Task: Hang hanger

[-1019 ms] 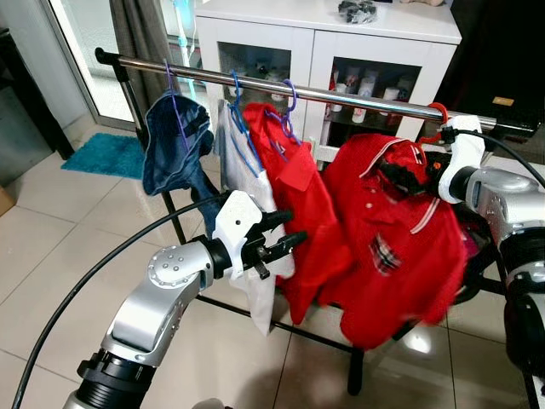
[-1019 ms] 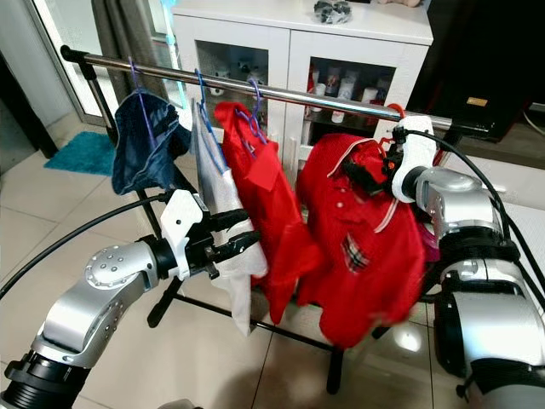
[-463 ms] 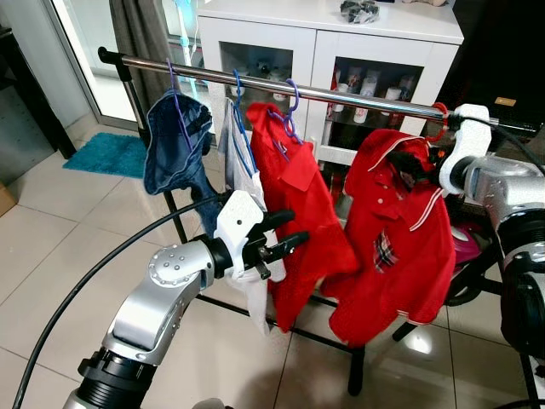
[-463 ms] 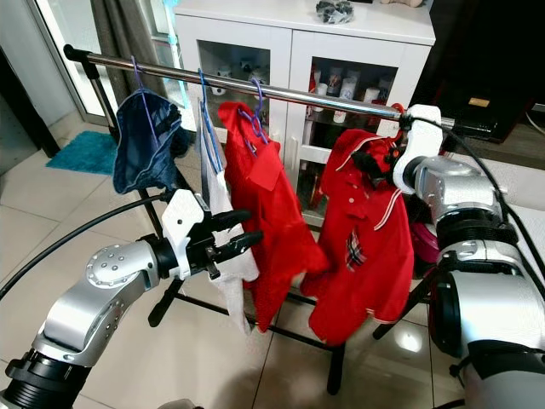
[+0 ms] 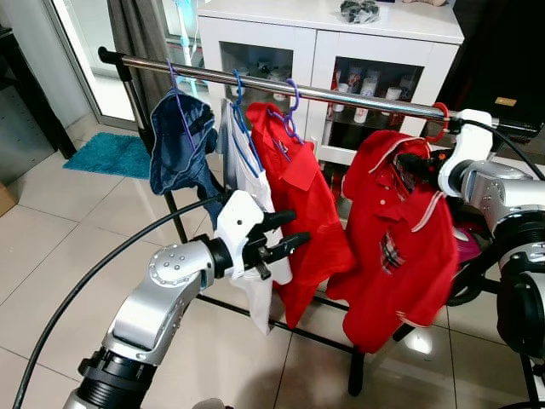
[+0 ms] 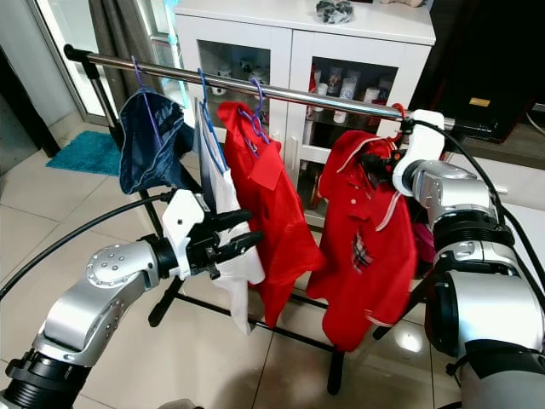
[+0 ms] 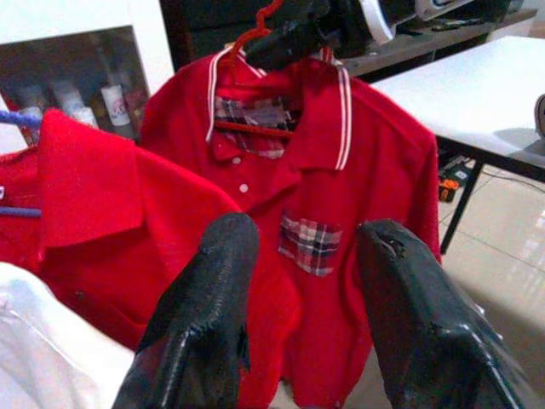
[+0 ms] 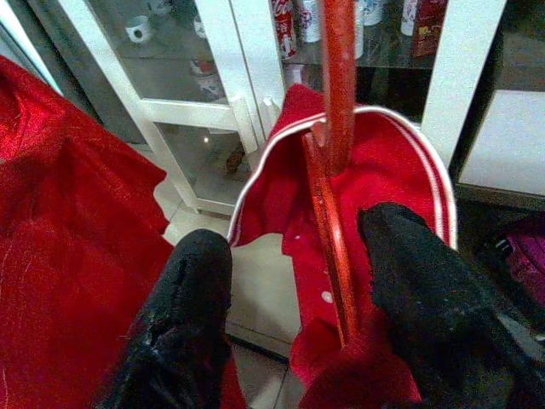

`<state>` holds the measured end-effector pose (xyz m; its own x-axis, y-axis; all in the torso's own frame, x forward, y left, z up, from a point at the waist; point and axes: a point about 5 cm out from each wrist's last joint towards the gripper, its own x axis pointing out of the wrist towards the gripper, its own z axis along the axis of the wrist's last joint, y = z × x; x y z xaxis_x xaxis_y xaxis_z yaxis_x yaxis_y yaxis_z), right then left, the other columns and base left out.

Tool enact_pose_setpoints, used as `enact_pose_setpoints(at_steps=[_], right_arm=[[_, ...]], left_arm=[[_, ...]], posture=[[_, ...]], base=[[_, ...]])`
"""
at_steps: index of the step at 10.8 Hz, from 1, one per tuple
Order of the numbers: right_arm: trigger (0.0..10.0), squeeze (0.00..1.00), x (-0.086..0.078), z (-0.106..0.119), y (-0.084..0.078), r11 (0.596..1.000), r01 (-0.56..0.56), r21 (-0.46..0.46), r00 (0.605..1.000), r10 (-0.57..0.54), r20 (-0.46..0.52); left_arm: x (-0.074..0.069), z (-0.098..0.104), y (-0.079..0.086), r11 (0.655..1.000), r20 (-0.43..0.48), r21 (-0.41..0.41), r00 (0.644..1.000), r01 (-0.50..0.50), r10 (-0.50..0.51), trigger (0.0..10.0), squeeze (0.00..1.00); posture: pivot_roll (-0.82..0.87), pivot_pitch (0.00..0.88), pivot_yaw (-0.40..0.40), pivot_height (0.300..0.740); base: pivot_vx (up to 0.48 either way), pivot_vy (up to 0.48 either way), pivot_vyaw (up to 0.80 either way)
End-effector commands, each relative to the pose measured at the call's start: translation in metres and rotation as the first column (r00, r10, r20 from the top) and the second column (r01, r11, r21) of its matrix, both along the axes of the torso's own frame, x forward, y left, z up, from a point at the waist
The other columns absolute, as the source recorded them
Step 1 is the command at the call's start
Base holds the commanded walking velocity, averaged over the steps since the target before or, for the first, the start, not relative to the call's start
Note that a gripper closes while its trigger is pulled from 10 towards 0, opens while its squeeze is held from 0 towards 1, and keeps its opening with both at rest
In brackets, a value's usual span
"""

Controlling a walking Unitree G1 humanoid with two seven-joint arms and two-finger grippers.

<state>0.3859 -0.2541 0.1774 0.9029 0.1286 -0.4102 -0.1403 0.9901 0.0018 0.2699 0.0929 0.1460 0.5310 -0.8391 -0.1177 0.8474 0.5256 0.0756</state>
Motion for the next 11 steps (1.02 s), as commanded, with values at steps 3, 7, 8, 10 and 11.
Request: enact_pose_setpoints(at_steps=[3,7,8,10,11], right_arm=[[0.0,0.0,0.0045,0.0101,0.003,1.0,0.001,0.005,0.999,-0.001,0.035],[0.0,0.0,0.0054,0.0101,0.0087,0.998,-0.051,-0.027,0.997,0.052,0.049],[0.0,0.0,0.0053,0.0098,0.0091,0.998,-0.057,-0.032,0.997,0.058,0.047],[0.0,0.0,0.0049,0.0075,0.0116,0.995,-0.09,-0.047,0.995,0.091,0.034],[0.0,0.0,0.0051,0.0069,0.0127,0.994,-0.095,-0.046,0.995,0.096,0.033]], left_arm=[[0.0024,0.0021,-0.0021,1.0,0.014,0.017,1.0,0.015,-0.016,10.0,0.0],[0.0021,0.0014,-0.0035,1.0,0.014,0.019,1.0,0.025,-0.025,10.0,0.0],[0.0019,0.0009,-0.0039,0.999,0.014,0.021,1.0,0.026,-0.027,10.0,0.0],[0.0011,-0.0006,-0.0037,0.999,0.013,0.027,0.999,0.03,-0.03,10.0,0.0],[0.001,-0.0003,-0.0038,0.999,0.014,0.026,0.999,0.03,-0.031,10.0,0.0]], posture=[[-0.01,0.0,0.023,0.74],[-0.02,0.0,0.023,0.74],[-0.02,0.0,0.021,0.74],[-0.02,0.0,0.018,0.74],[-0.02,0.0,0.018,0.74]], base=[[0.0,0.0,0.0],[0.0,0.0,0.0],[0.0,0.0,0.0],[0.0,0.0,0.0],[0.0,0.0,0.0]])
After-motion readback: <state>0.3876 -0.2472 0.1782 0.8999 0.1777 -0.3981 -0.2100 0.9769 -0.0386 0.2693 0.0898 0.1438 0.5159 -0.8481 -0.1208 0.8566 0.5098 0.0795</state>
